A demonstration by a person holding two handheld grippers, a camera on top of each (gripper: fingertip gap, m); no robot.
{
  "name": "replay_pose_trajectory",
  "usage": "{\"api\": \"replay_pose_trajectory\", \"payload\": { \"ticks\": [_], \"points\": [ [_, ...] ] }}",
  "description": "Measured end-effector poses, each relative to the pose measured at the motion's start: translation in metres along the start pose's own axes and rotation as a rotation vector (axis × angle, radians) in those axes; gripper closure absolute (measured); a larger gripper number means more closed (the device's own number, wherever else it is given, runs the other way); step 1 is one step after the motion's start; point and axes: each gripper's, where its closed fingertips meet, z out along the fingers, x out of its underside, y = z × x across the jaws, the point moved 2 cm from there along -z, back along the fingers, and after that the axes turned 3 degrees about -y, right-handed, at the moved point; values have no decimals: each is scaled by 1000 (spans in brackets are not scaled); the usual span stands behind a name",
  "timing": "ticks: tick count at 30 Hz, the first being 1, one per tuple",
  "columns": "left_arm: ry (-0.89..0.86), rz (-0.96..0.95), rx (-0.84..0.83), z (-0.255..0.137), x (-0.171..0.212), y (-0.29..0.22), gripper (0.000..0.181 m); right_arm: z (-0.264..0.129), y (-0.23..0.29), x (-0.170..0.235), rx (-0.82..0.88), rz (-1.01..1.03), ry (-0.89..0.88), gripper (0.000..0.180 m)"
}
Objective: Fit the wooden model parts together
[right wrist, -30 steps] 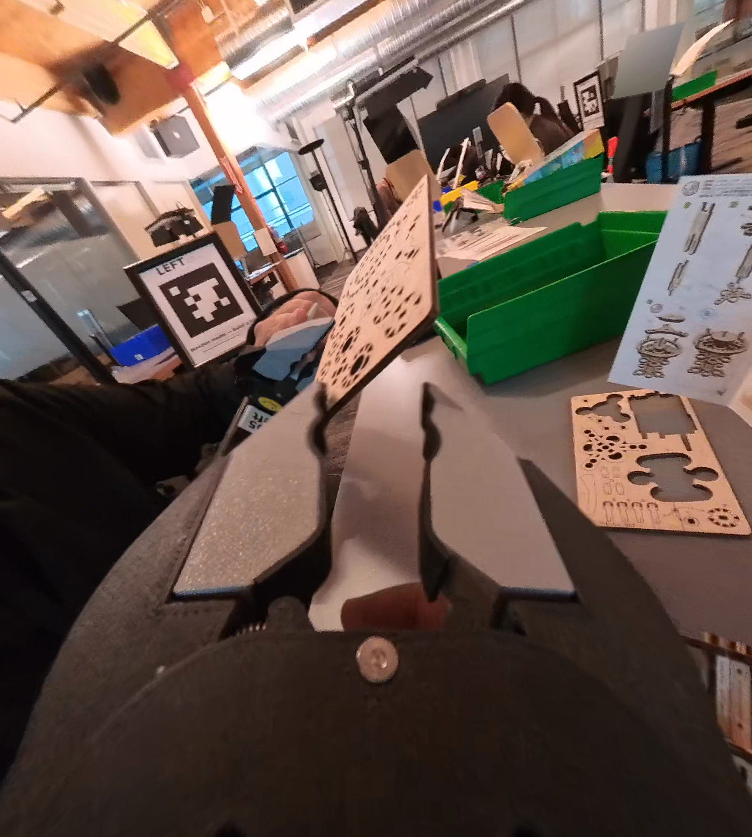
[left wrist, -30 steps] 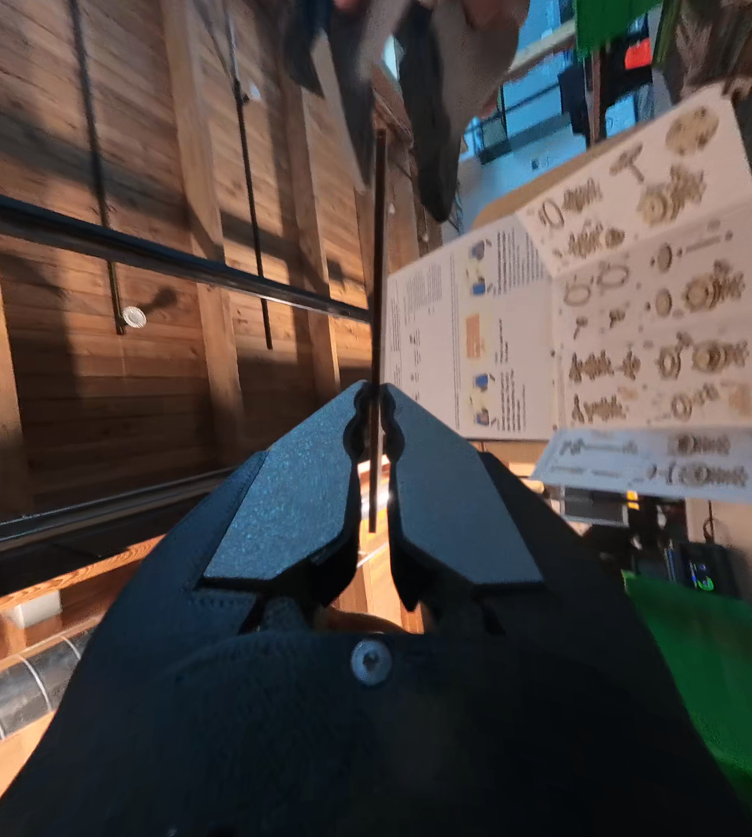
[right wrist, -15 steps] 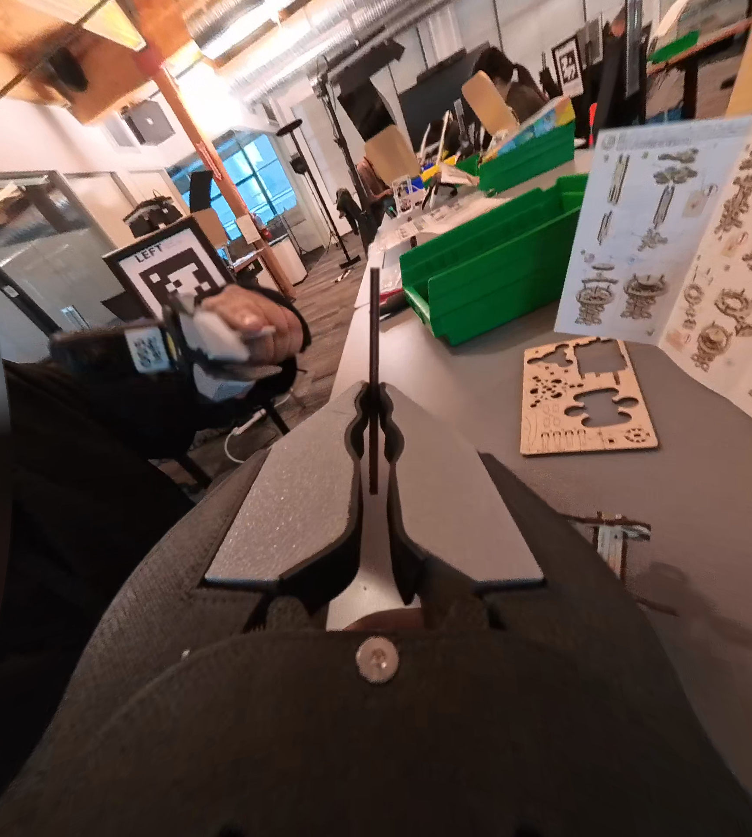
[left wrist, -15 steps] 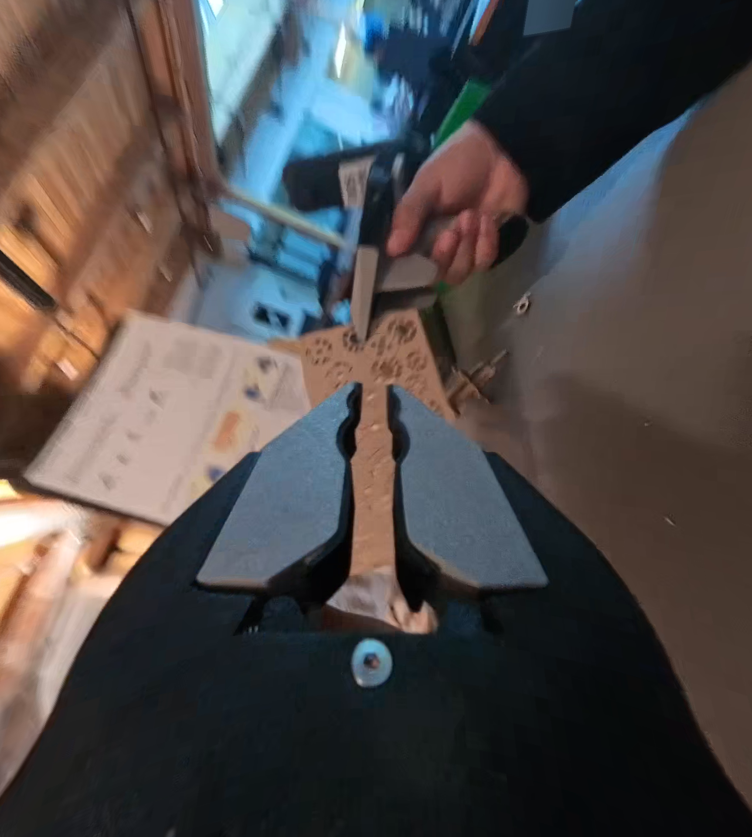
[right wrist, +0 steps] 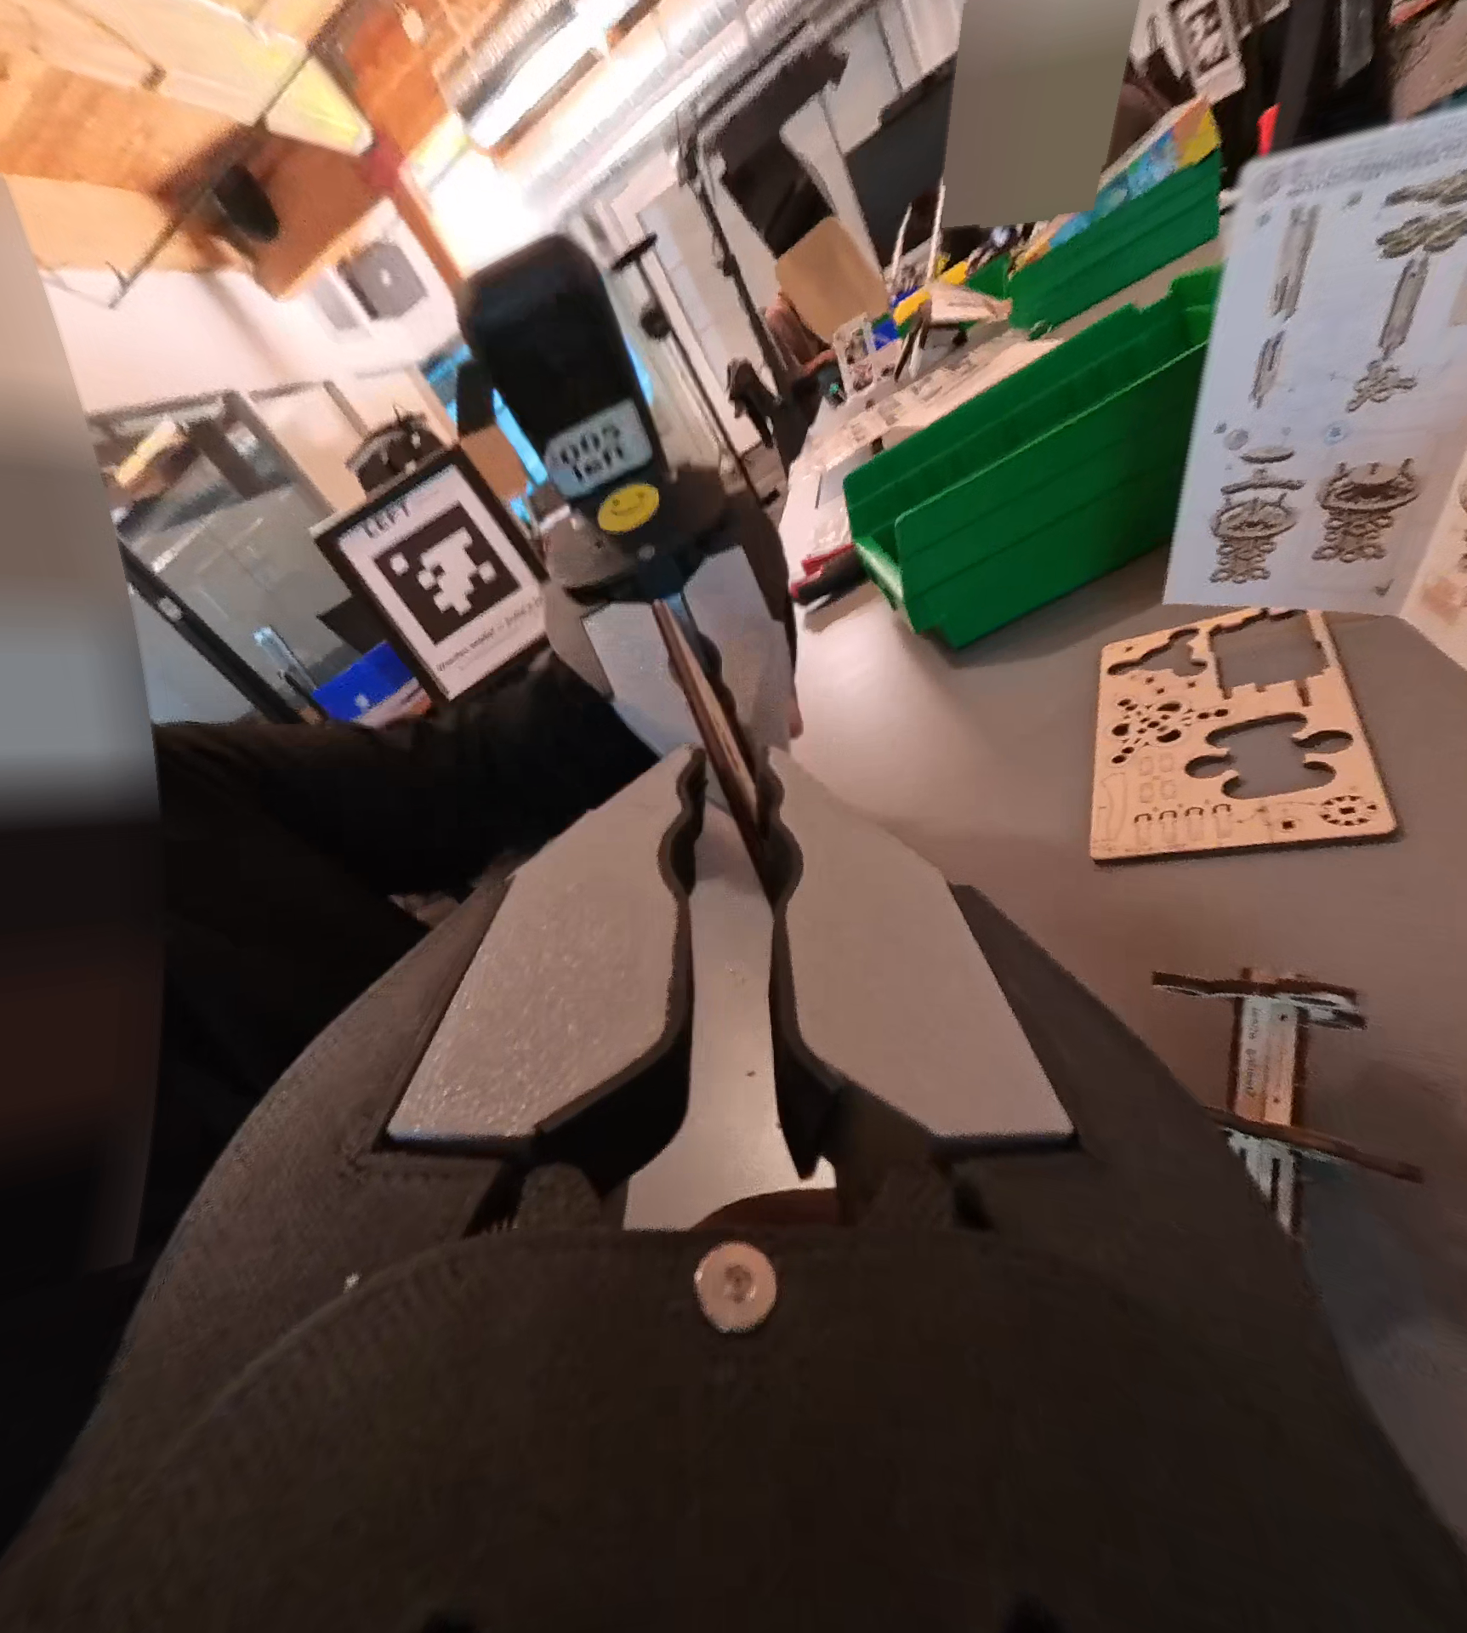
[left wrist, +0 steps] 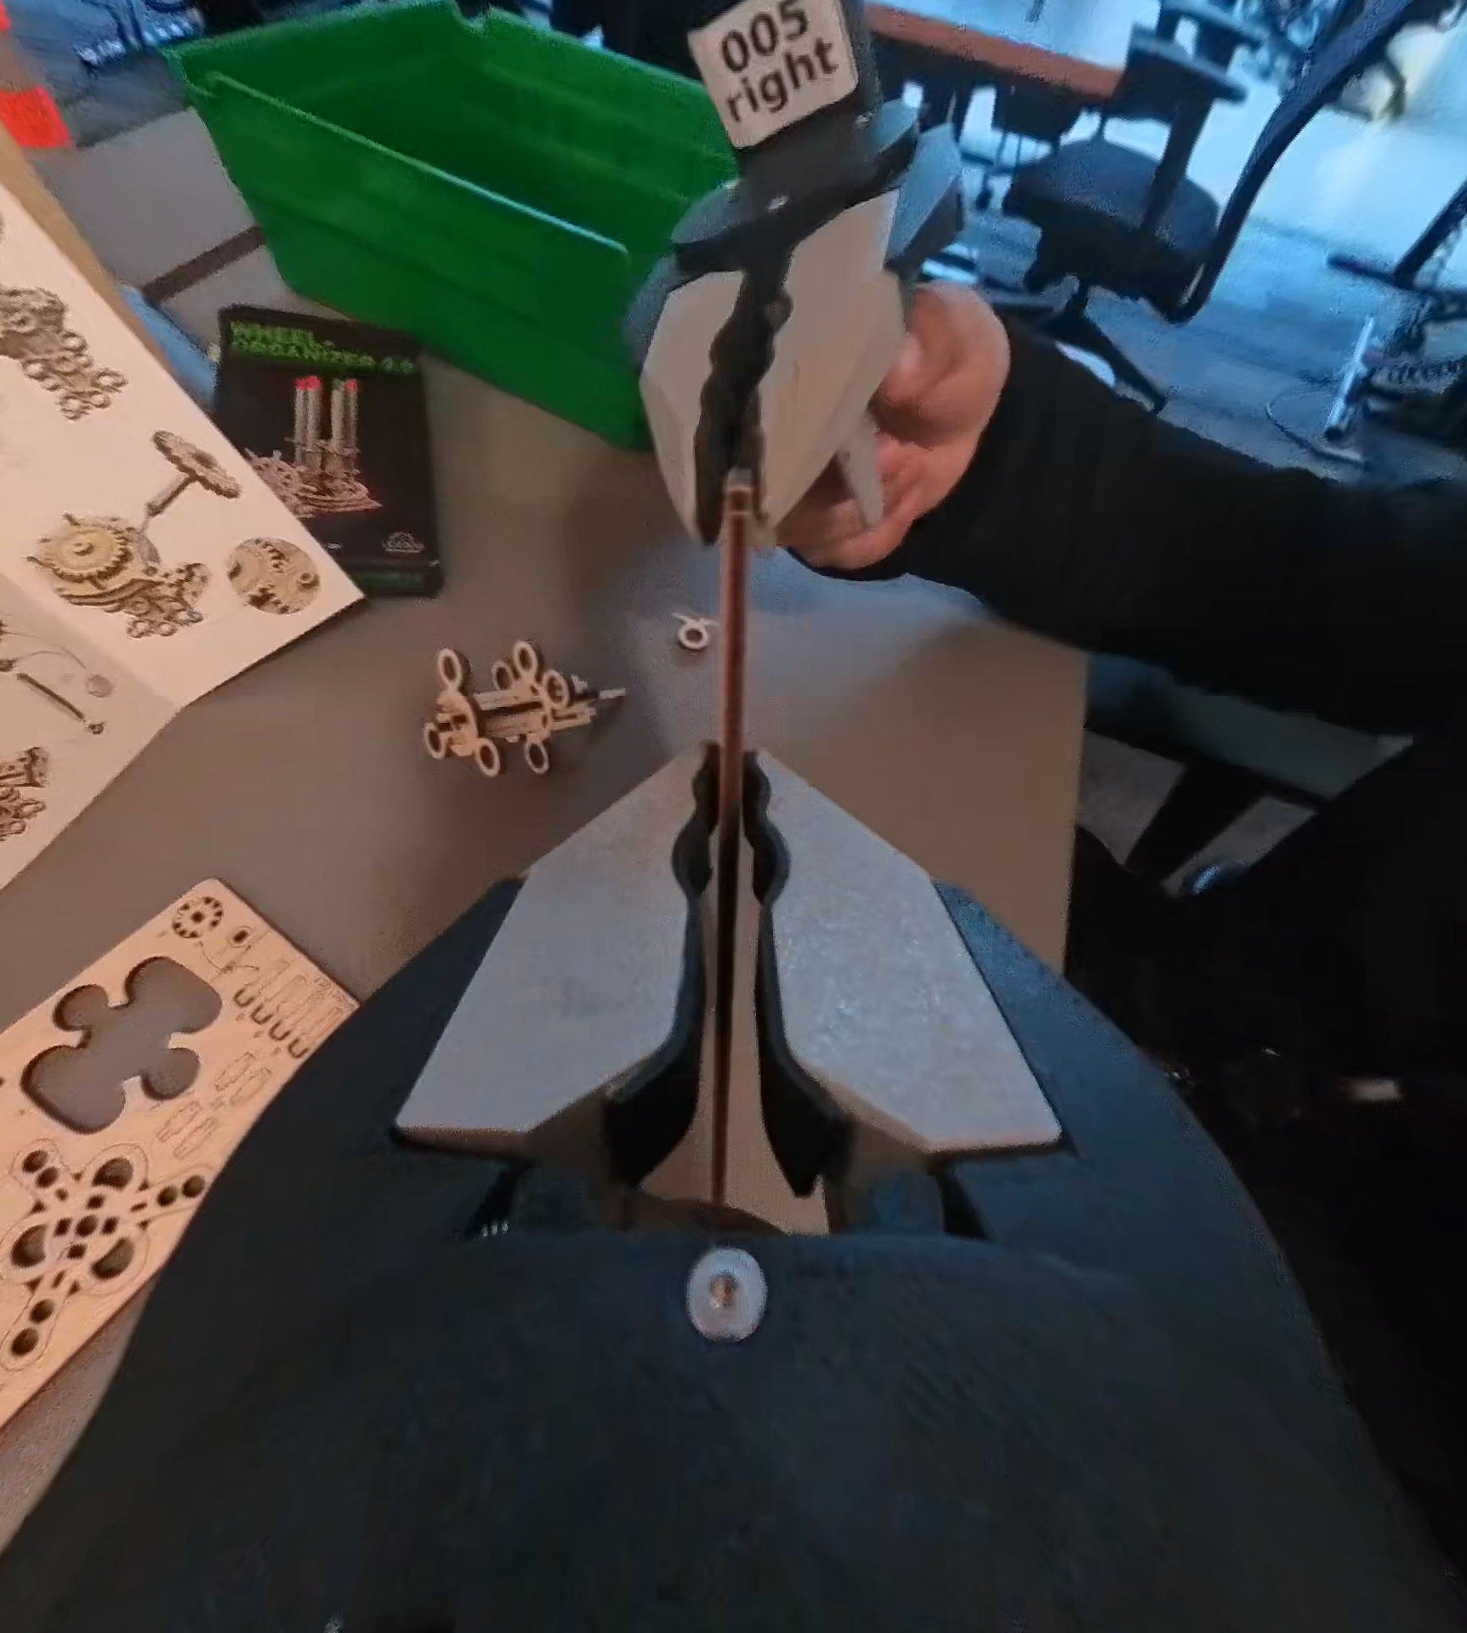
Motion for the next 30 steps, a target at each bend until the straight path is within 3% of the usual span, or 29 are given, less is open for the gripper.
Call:
{"api": "replay_pose_trajectory", "payload": {
  "ticks": [5,8,14,18,30],
  "points": [
    [-93,-108,65,2,-1,5,180,-21,-1,-5,55,-94,-20,179],
    [-118,-158,91,4,4,11,180,-23,-6,-1,90,-115,-11,167],
    [-196,-298,196,5,5,16,180,-22,-12,-2,142,-159,-17,166],
    [-251,-356,267,3,3,16,180,-27,-18,-6,189,-165,-28,154],
    [-306,-368,352,8,9,11,180,-10,-15,15,104,-114,58,166]
  ]
}}
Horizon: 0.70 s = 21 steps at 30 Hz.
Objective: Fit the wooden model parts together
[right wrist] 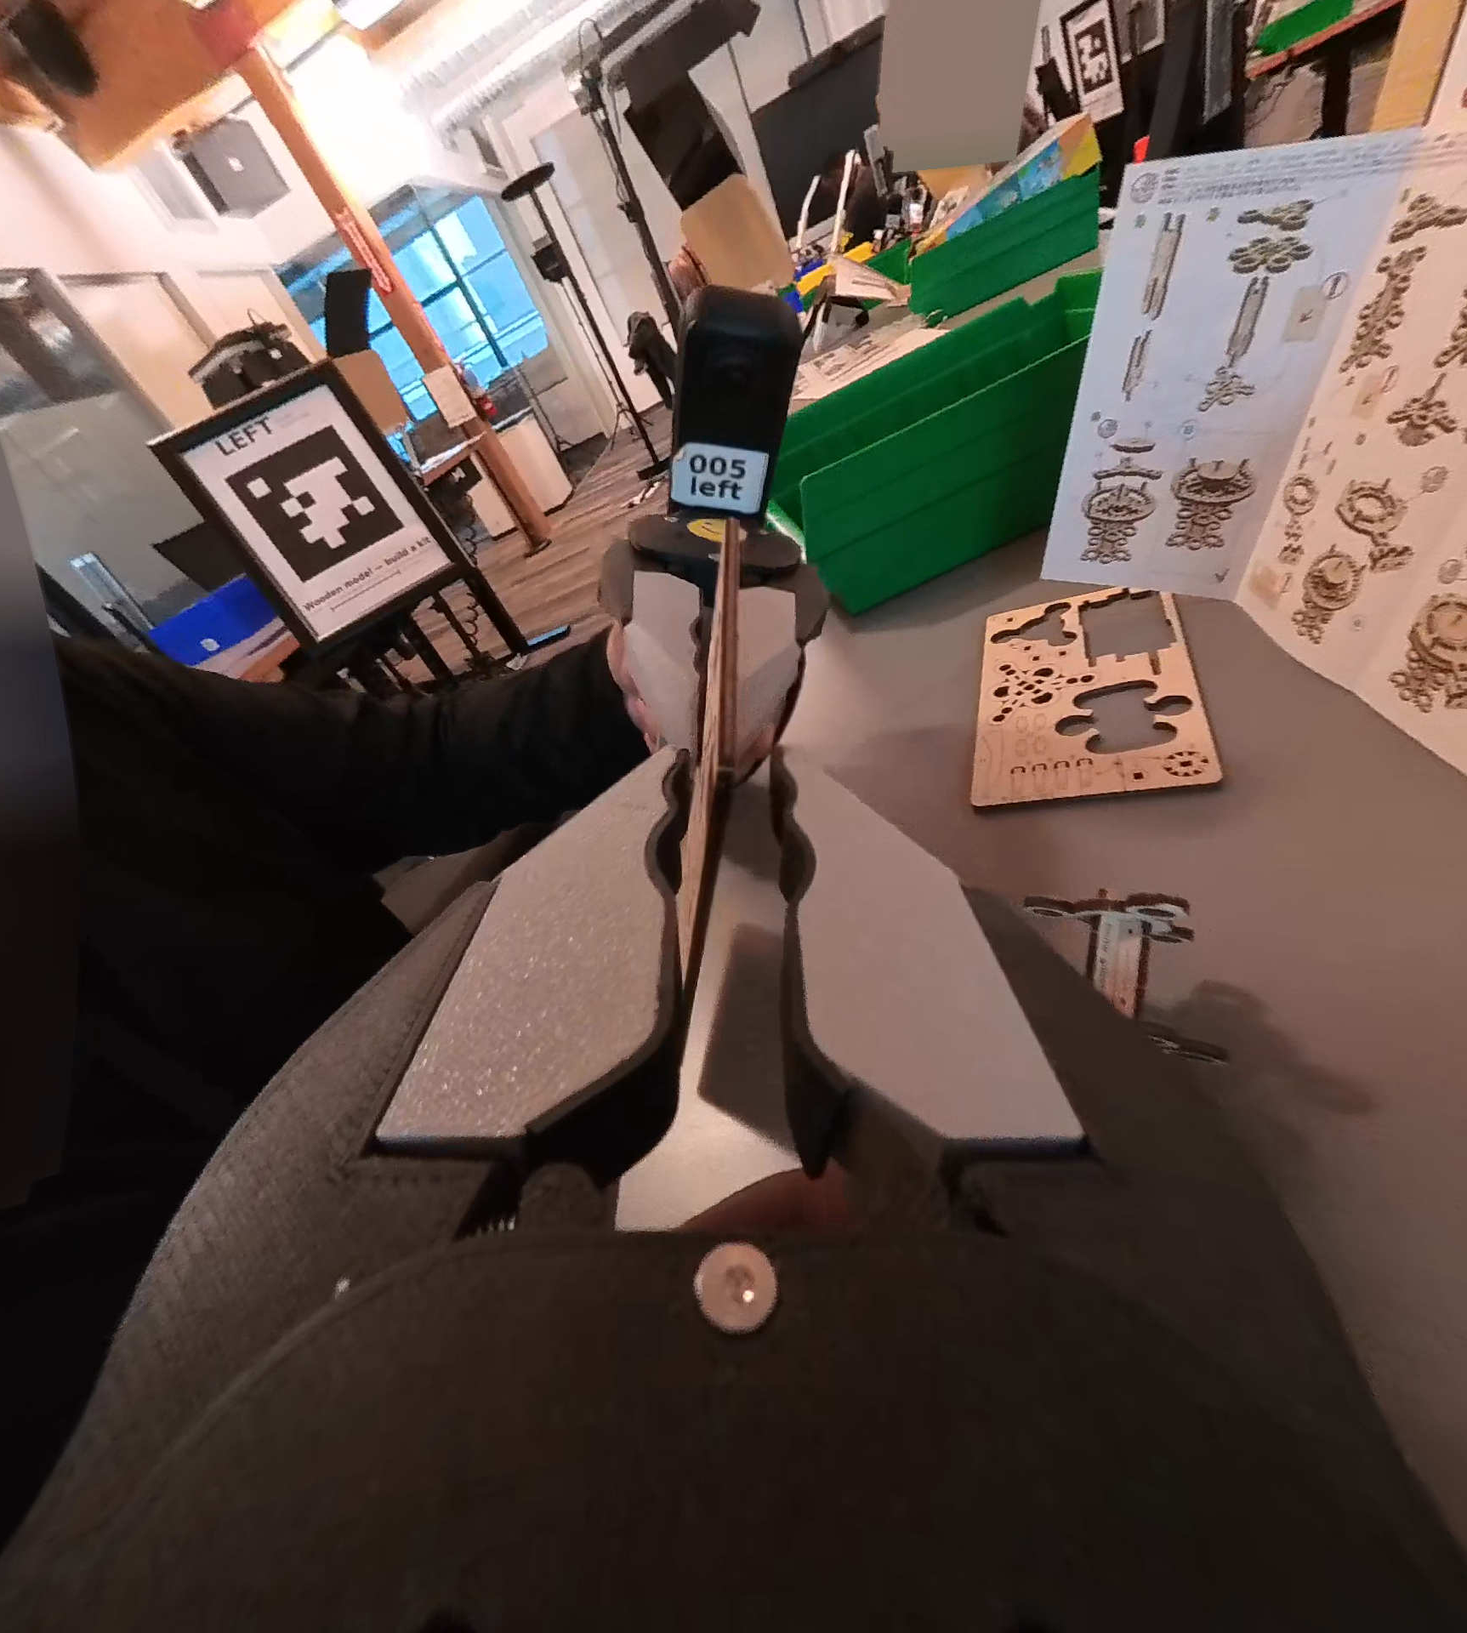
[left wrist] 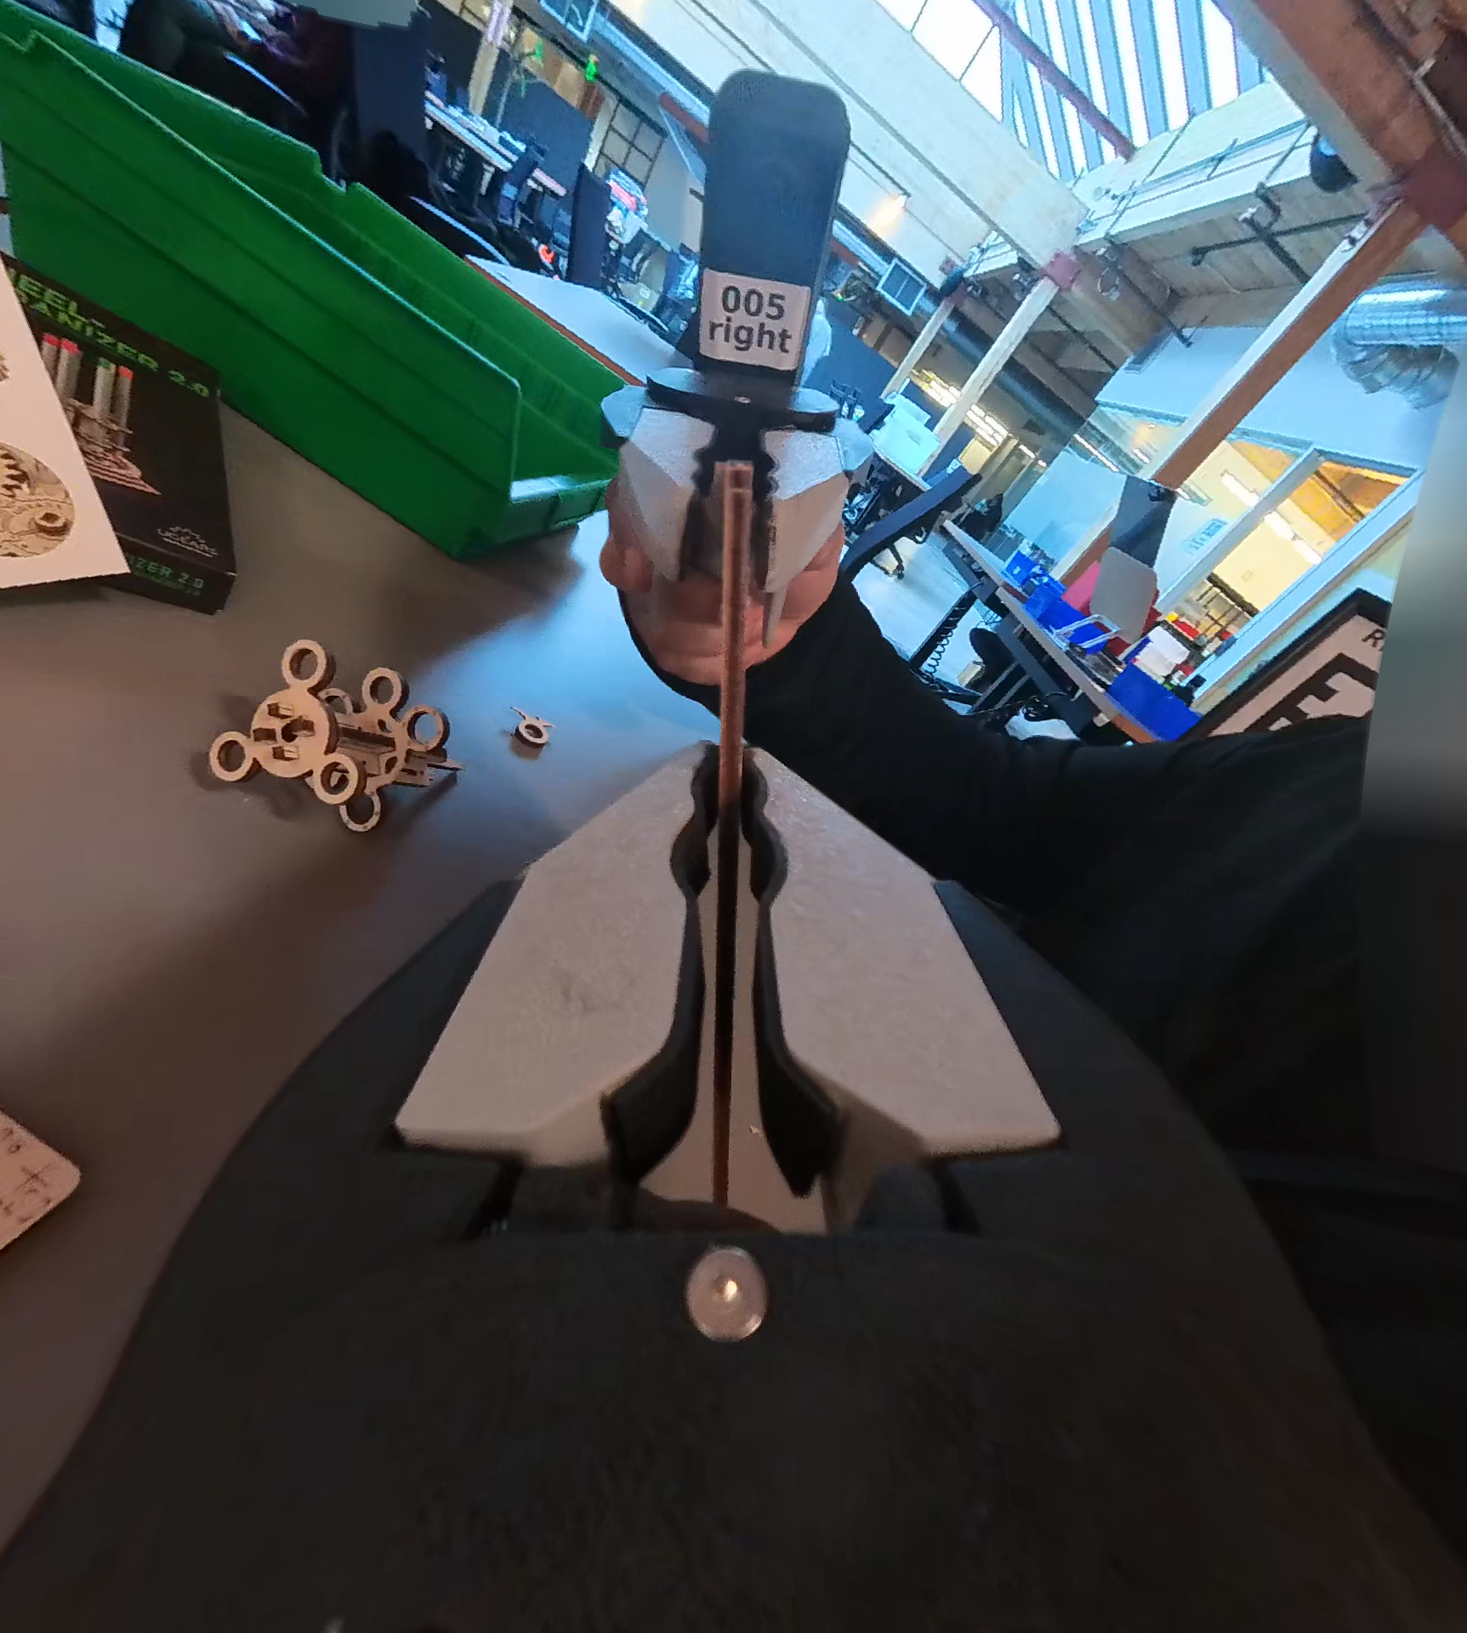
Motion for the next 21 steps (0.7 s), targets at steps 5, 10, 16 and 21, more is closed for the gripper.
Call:
{"api": "replay_pose_trajectory", "payload": {
  "ticks": [5,10,16,21],
  "points": [
    [-3,-3,23,-2,3,-1,180,7,8,3,-27,-24,20,173],
    [-12,5,41,-3,2,-7,180,12,12,5,-39,-35,29,175],
    [-12,7,44,-2,3,-8,180,14,14,5,-33,-52,27,178],
    [-42,56,51,-4,-3,-12,180,13,23,-2,-18,-156,11,179]
  ]
}}
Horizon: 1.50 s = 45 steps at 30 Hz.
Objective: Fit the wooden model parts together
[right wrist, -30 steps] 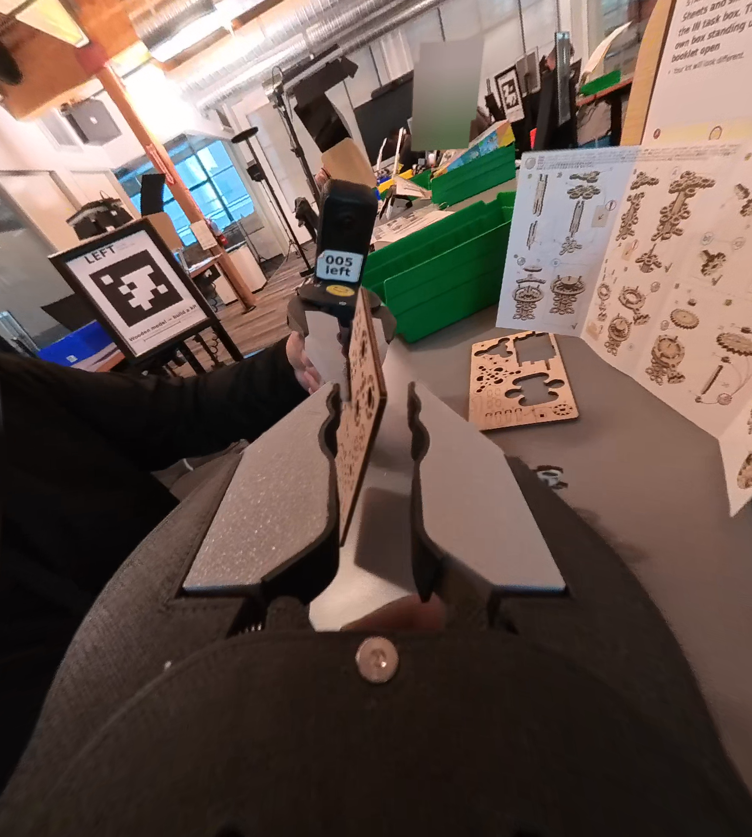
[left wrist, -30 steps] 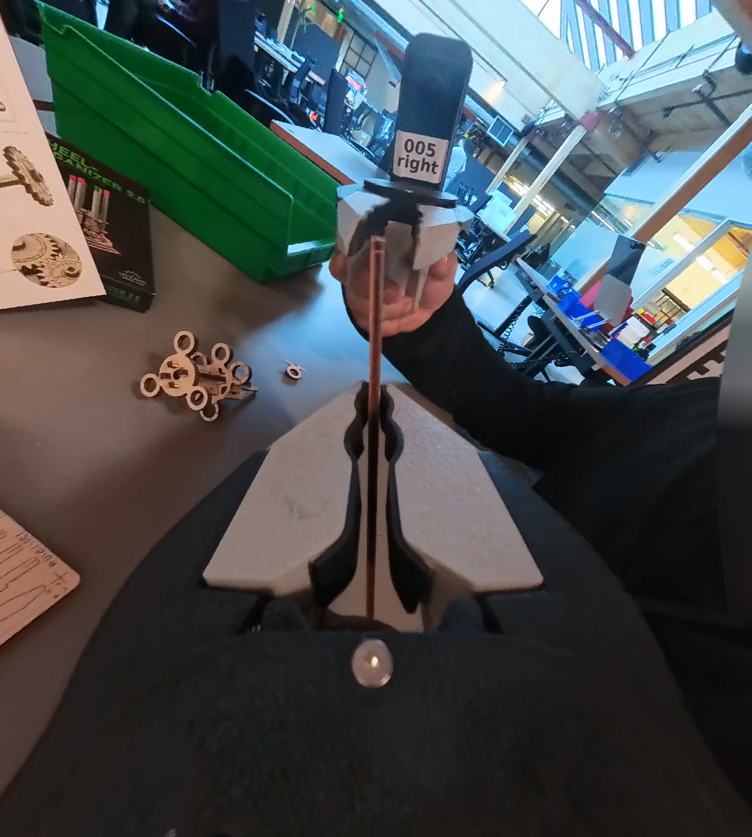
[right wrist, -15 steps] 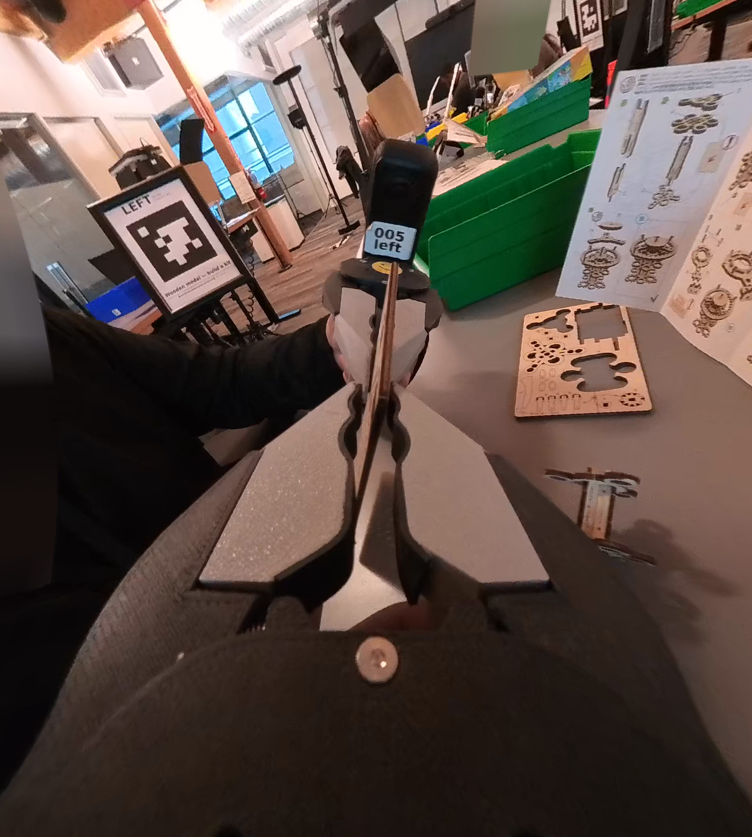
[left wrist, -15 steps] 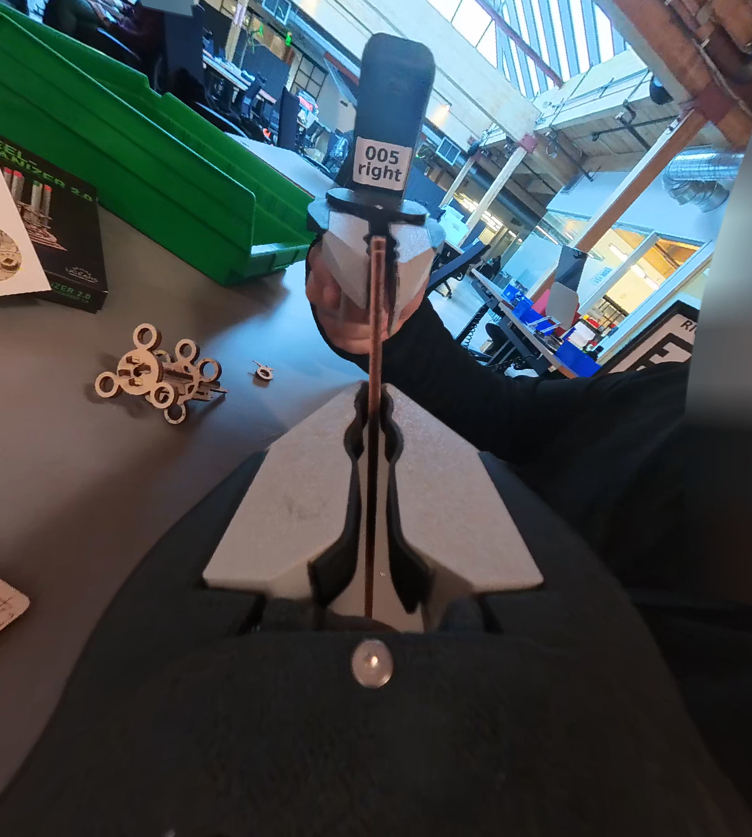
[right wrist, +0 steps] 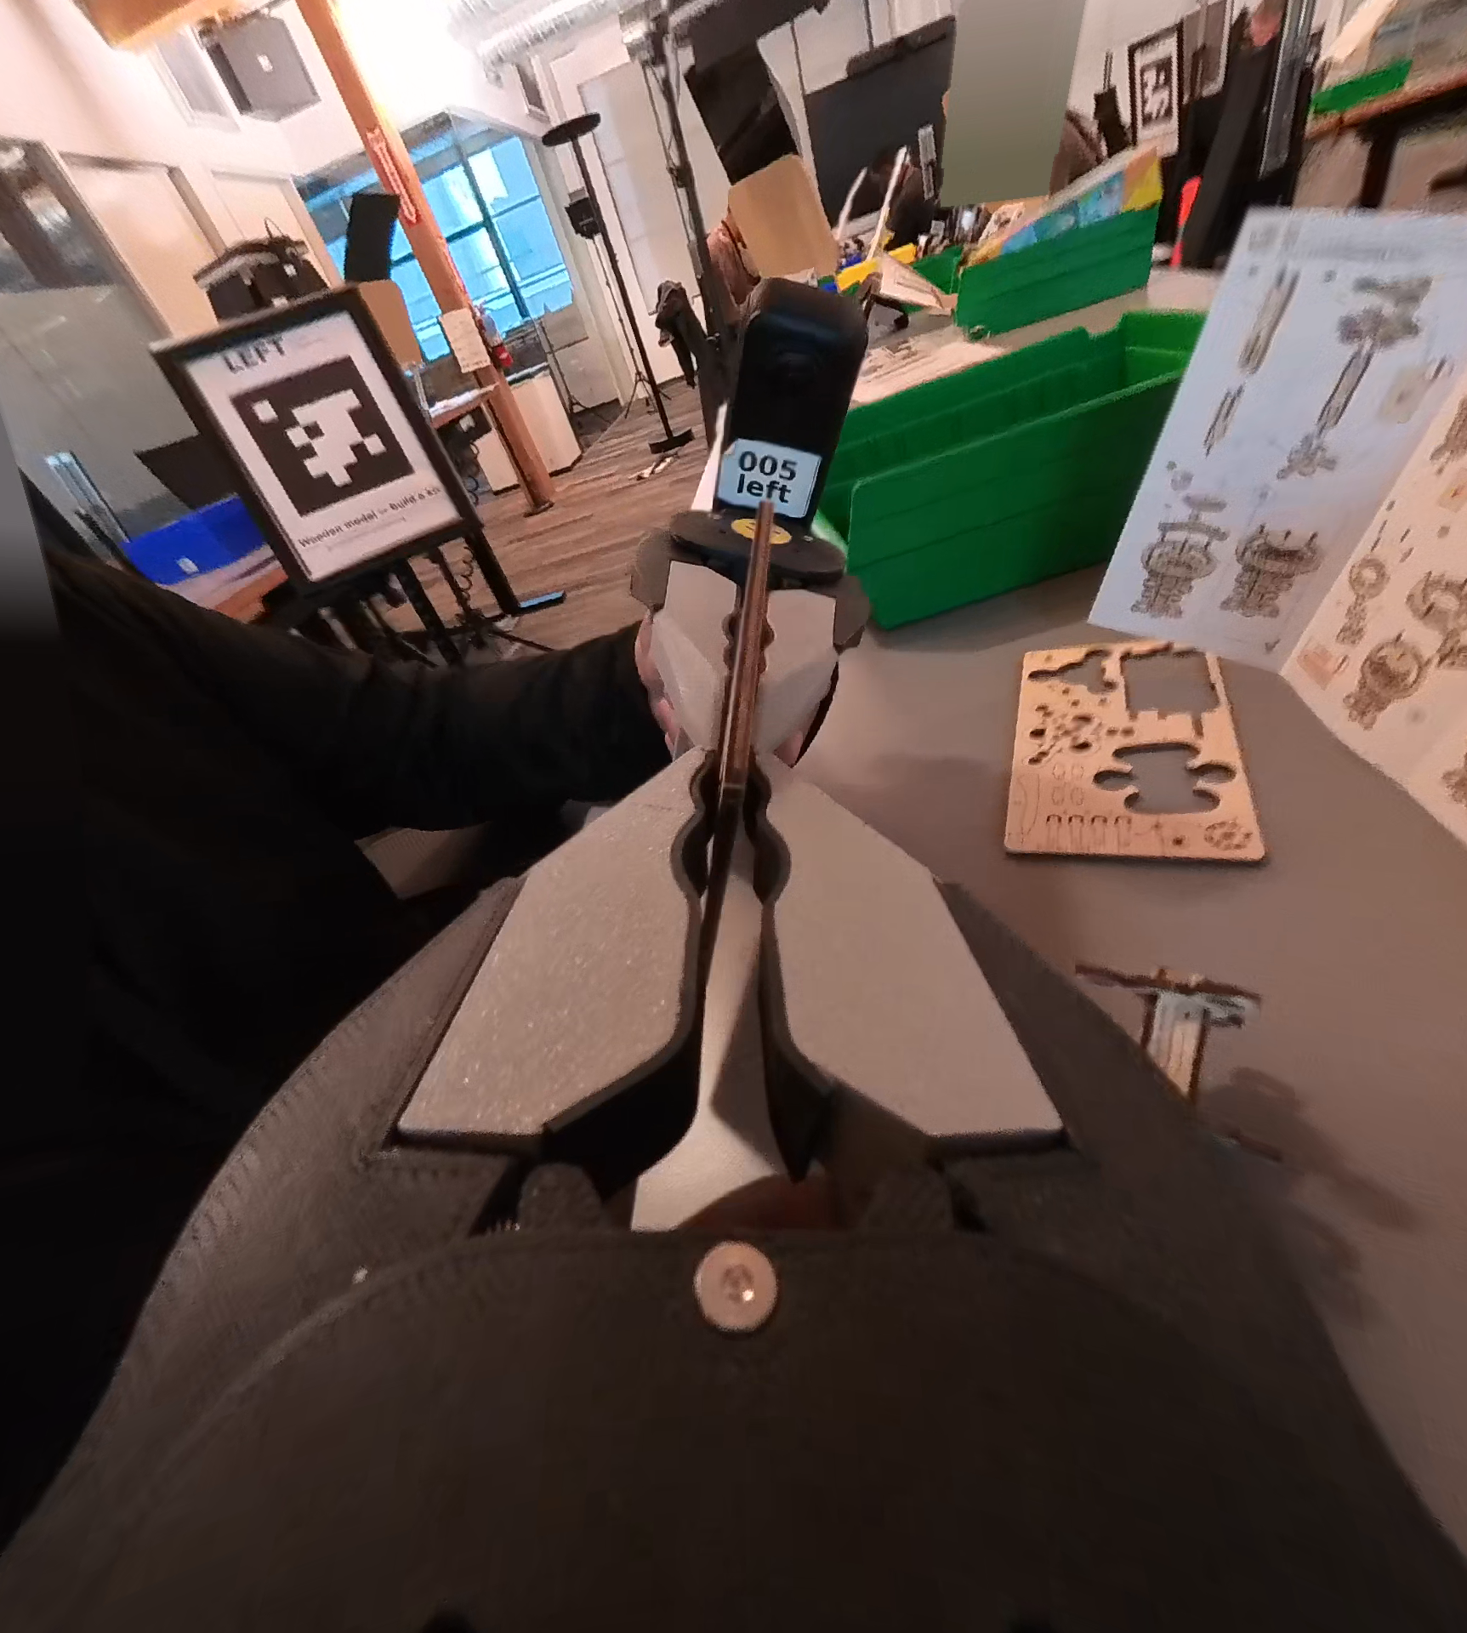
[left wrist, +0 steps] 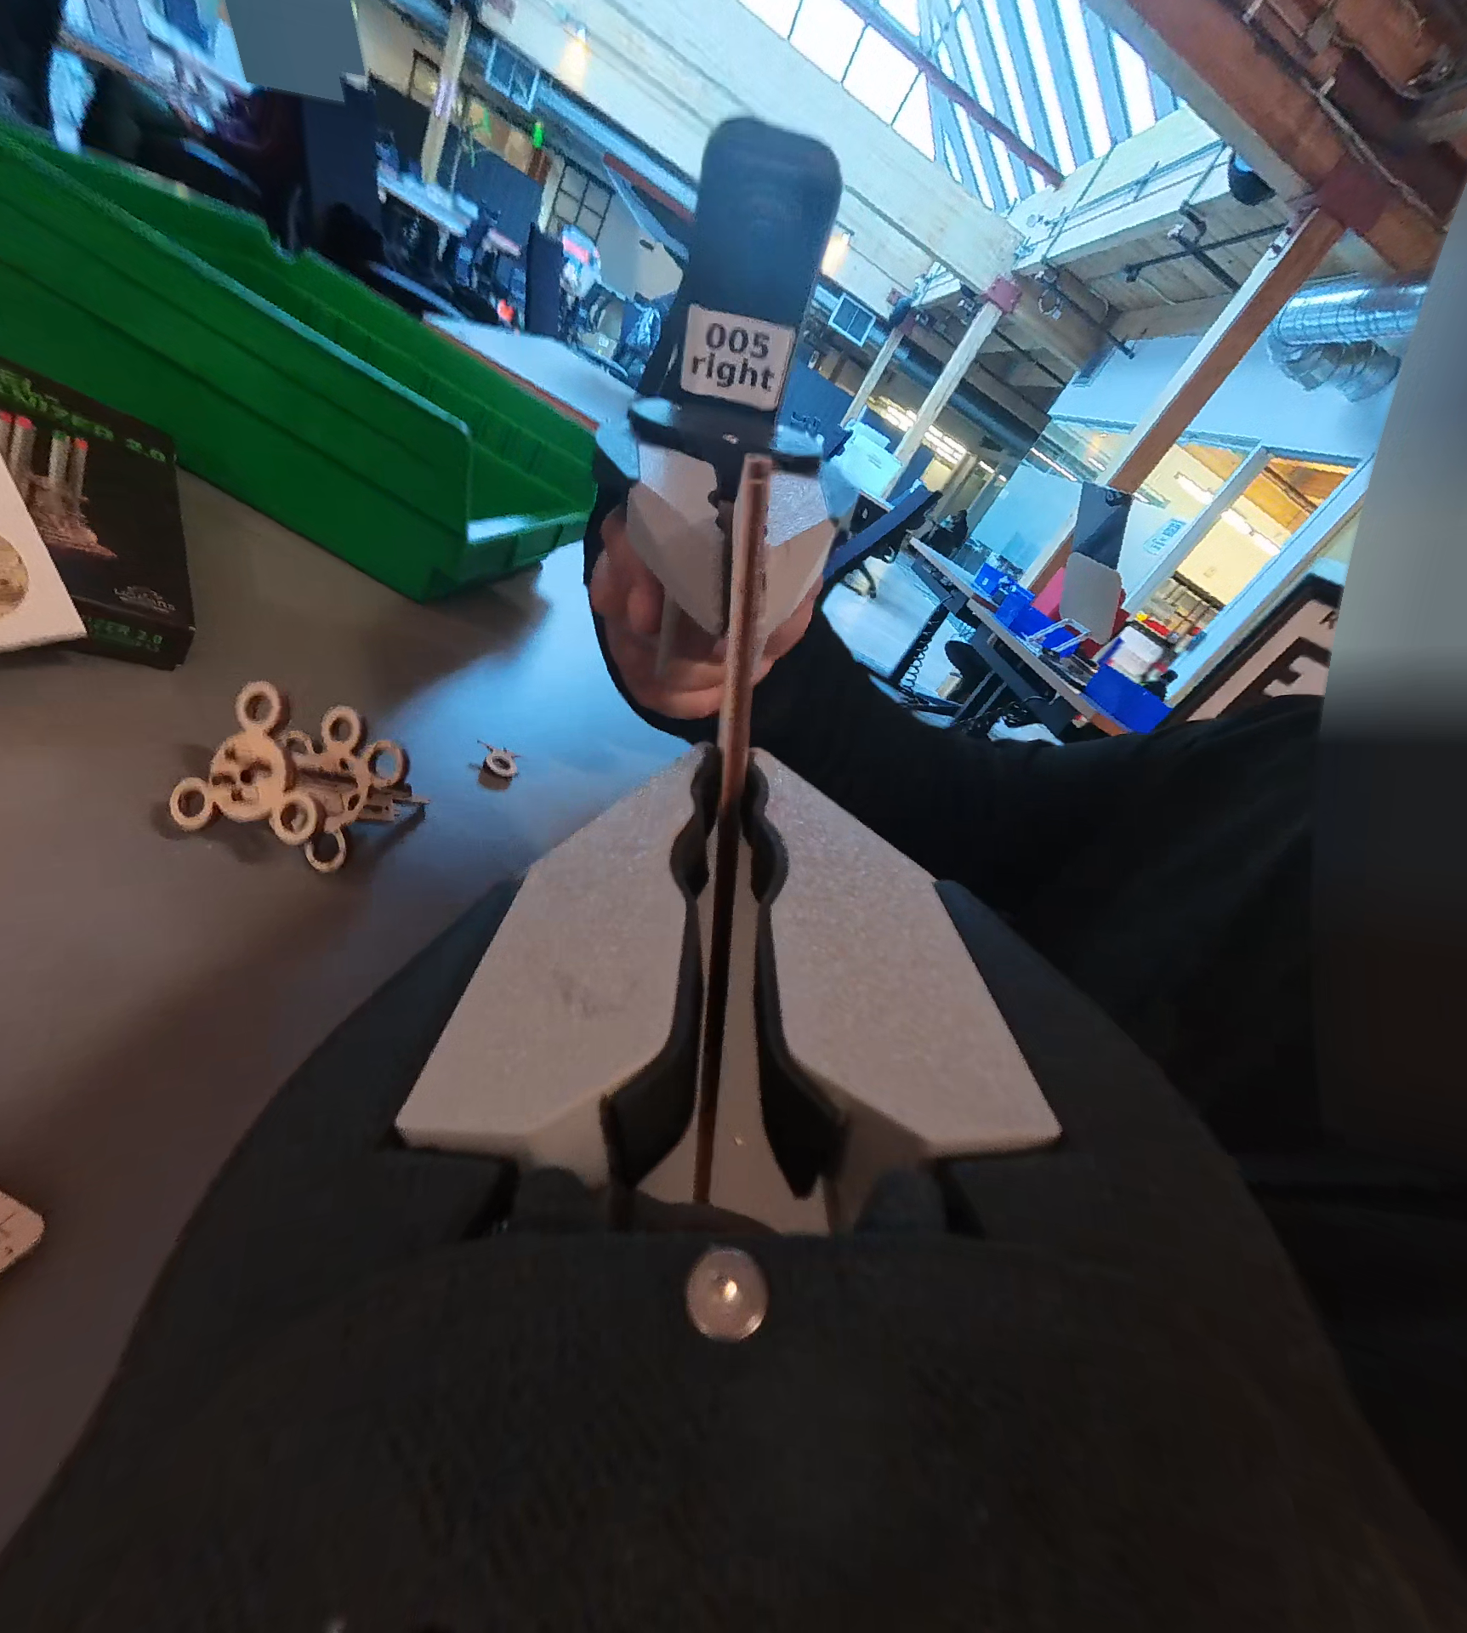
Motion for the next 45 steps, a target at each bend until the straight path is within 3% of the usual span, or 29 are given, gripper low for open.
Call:
{"api": "replay_pose_trajectory", "payload": {
  "ticks": [2,3,5,8,10,11,13,14,24,27,33,37,39,42,45],
  "points": [
    [-66,86,1,-5,-13,-10,174,-3,10,-14,92,-249,-36,180],
    [-113,110,-20,-10,-22,-11,161,-6,16,-23,171,-447,-54,180],
    [-172,100,-67,-23,-35,-7,147,-12,31,-36,399,-958,-75,180],
    [-208,12,-66,-43,-42,1,146,-10,51,-33,778,-1800,26,180],
    [-208,-28,-20,-46,-40,-4,146,5,57,-11,816,-2141,115,179],
    [-186,-31,-8,-44,-37,-7,143,11,58,1,772,-2202,134,180],
    [-131,-22,11,-35,-28,-12,135,16,54,17,724,-2208,185,180],
    [-132,-27,19,-33,-27,-15,141,15,52,20,730,-2216,197,179],
    [-47,-88,138,-25,-13,-31,139,18,43,35,670,-2220,242,180],
    [-34,-65,61,-22,-9,-19,170,19,42,39,639,-2180,229,180],
    [-41,-41,-28,-23,-12,-6,178,20,26,40,672,-2038,254,173],
    [-103,-112,-55,-26,-27,-5,172,20,23,22,857,-2083,270,179],
    [-129,-145,-74,-30,-32,-6,150,16,16,14,941,-2013,284,180],
    [-114,-122,-155,-28,-26,-9,133,13,9,9,1018,-2024,329,180],
    [-119,-135,-184,-13,-18,-15,139,21,8,14,1012,-2013,359,180]
  ]
}}
